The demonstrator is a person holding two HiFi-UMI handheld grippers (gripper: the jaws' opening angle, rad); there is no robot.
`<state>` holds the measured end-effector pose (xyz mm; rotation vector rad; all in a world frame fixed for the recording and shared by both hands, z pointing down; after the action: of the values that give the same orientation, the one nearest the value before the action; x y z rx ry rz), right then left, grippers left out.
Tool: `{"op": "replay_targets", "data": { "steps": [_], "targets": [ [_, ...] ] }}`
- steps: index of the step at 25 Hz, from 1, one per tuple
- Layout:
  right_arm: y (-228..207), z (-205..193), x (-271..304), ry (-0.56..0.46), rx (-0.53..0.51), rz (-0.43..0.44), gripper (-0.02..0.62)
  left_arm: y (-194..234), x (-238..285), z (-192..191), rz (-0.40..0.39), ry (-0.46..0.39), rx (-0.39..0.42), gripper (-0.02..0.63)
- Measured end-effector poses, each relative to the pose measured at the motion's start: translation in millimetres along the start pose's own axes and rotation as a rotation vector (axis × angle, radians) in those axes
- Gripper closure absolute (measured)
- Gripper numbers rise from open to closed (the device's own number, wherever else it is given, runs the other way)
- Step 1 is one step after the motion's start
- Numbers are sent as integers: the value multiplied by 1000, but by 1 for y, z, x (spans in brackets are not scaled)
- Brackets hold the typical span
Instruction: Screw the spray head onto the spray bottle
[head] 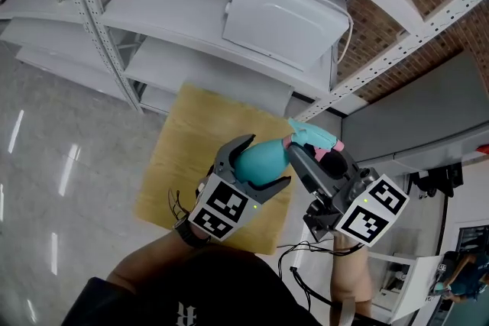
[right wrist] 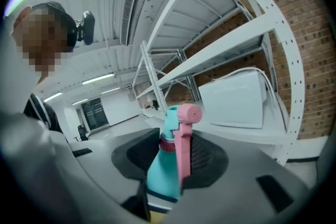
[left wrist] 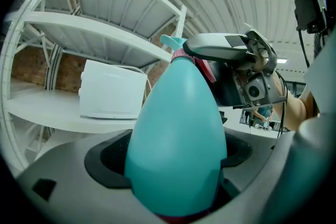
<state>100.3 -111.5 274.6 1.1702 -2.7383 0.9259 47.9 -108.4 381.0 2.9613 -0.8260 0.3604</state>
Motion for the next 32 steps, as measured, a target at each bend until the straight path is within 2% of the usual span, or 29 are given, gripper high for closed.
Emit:
{"op": "replay_targets", "data": {
  "steps": [5,12,18,21,23,26,30,32],
  "targets": [
    [7,-3,-4,6,13,-18,469,6,4,-5,-5,-5,-62,149],
    [24,-11,-1,30,-22,16,469,7,7,-5,-17,-13,-51,149],
    [38,-19,-10,44,-34,47,469,7,2,3,-85,-111,-126,149],
    [42,-14,-30,4,-18,74,469,12,-1,10,-81,-146,-115,149],
    [36,-7,-37,-37,-28,44,469,17,-1,13,-68,-157,-96,149],
    [32,-3,-29,-30,-104,-30,469,19,-2,16,-43,-158,-67,149],
    [63,-11,-16,31,-247,-36,469,10,0,20,-34,-137,-18,149],
    [71,-16,-6,66,-315,-50,469,8,0,21,-47,-143,-21,149]
  ]
}}
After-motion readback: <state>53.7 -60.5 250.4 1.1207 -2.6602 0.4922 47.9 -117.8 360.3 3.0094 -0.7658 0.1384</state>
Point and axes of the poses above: the fingertips, and each gripper's own axes: x forward along the fingers, y to its left, z out of its top, the point moved 4 cm from there along -x, backward along the fingers, and after that the axes turned 11 degrees about x, right-handed, at the moved point
